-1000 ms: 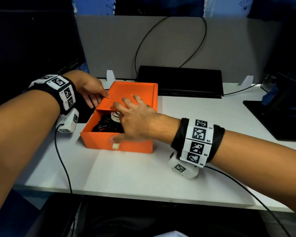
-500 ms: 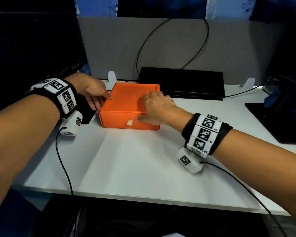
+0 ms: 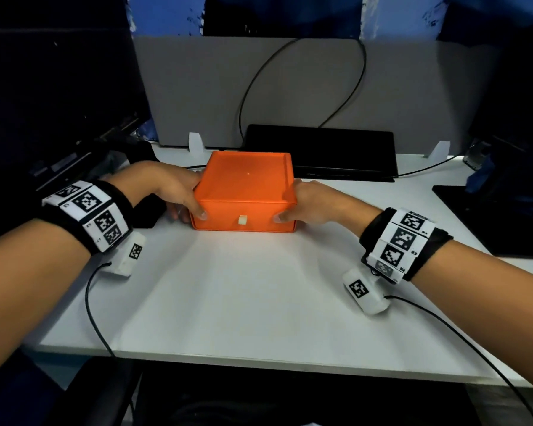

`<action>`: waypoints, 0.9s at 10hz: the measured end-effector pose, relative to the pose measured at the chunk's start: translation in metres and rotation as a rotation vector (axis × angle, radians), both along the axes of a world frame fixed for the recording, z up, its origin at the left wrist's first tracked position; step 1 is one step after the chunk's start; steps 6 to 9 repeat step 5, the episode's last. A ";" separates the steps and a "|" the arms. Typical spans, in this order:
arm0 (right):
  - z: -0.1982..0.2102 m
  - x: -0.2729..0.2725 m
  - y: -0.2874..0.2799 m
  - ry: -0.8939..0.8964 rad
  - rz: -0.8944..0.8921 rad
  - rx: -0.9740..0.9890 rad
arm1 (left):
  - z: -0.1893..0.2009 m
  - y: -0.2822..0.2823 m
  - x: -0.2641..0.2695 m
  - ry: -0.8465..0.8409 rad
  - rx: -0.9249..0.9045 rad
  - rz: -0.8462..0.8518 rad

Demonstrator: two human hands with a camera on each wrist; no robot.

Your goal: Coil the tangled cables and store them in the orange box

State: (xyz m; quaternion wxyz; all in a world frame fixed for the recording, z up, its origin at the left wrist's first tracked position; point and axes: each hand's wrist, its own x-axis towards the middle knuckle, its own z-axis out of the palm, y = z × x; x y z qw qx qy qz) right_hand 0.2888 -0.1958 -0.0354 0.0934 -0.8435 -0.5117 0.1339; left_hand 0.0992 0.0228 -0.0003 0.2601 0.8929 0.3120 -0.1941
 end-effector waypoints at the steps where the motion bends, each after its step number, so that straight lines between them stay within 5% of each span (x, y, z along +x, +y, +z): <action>1: 0.001 0.006 -0.003 0.028 0.003 -0.003 | 0.002 -0.001 0.004 0.044 0.028 0.007; 3: 0.001 0.009 -0.008 0.151 0.033 0.040 | 0.000 -0.005 0.010 0.120 0.072 0.030; 4: 0.007 0.004 -0.013 0.146 0.036 0.026 | 0.006 -0.013 0.012 0.178 0.187 0.043; 5: 0.011 0.001 -0.027 0.069 0.037 -0.011 | 0.014 -0.033 0.013 0.183 0.488 -0.028; 9: 0.011 0.001 -0.027 0.069 0.037 -0.011 | 0.014 -0.033 0.013 0.183 0.488 -0.028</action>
